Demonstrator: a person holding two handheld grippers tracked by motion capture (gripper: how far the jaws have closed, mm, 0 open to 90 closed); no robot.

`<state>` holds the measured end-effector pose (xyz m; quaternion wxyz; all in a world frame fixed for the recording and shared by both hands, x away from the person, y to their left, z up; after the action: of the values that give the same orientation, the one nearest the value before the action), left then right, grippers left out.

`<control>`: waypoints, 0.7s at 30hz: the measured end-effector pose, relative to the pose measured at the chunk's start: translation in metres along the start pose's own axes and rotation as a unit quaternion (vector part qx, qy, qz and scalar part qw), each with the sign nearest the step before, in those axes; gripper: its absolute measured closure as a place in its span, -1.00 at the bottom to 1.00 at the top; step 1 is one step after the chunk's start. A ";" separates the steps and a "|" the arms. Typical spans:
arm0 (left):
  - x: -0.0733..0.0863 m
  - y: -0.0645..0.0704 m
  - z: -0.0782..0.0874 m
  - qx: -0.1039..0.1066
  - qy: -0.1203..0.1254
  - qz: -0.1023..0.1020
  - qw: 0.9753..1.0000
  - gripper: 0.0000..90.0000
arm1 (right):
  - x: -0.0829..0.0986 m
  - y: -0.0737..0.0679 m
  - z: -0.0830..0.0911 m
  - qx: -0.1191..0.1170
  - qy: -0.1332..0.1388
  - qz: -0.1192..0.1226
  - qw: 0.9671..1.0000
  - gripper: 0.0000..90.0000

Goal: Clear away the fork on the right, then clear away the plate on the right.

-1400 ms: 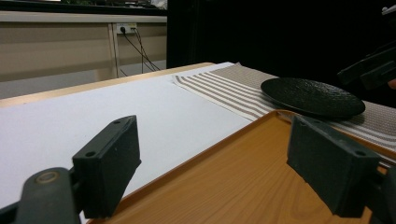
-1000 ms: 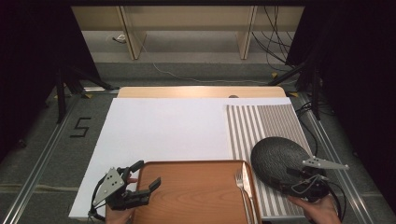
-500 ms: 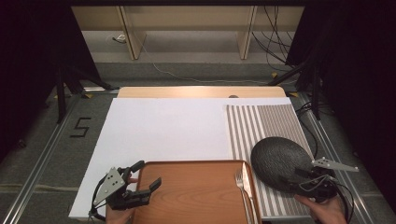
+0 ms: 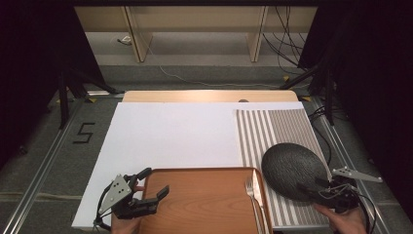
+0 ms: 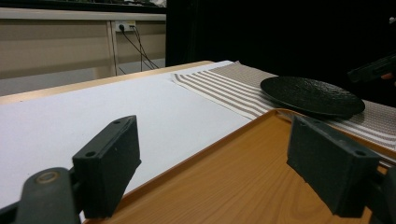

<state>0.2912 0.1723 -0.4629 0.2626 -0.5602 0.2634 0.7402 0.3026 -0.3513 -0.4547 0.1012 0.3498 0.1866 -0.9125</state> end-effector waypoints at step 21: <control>0.001 0.000 -0.001 0.002 -0.001 0.000 1.000 -0.62 | 0.007 0.022 0.004 0.025 -0.007 -0.032 0.999 -0.60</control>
<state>0.2923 0.1716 -0.4638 0.2640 -0.5587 0.2645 0.7404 0.3021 -0.3736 -0.4625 0.0643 0.3396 0.1739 -0.9221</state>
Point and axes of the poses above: each handheld gripper's, and its own axes: z roughly backward along the jaws, x roughly out of its underside, y roughly to its right, the point moved 3 cm from there along -z, roughly forward along the jaws, and after that the axes turned 5 degrees about -y, right-handed, at the moved point
